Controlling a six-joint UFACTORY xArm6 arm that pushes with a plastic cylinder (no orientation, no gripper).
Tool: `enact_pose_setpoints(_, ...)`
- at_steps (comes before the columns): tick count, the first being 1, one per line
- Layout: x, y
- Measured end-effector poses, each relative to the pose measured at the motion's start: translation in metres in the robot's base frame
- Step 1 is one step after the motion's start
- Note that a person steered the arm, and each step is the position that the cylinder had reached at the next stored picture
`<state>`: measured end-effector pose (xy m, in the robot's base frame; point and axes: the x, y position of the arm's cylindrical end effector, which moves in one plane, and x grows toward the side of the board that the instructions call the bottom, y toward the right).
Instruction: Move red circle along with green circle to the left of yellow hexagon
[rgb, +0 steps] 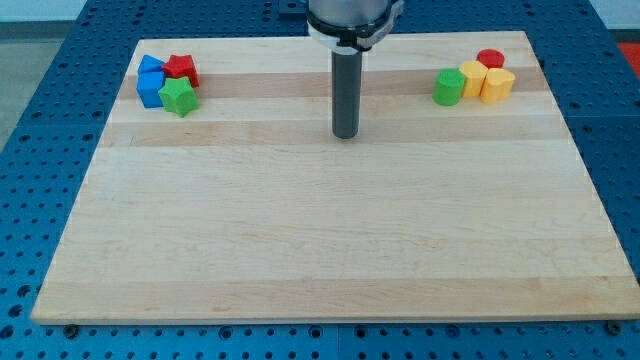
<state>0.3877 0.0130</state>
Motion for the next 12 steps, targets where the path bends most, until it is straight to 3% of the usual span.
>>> enact_pose_setpoints(4,0.002,-0.001)
enact_pose_setpoints(6,0.063,0.175)
enact_pose_setpoints(7,0.065,0.25)
enact_pose_setpoints(8,0.049,0.274)
enact_pose_setpoints(9,0.003,0.267)
enact_pose_setpoints(10,-0.017,0.263)
enact_pose_setpoints(12,-0.129,0.227)
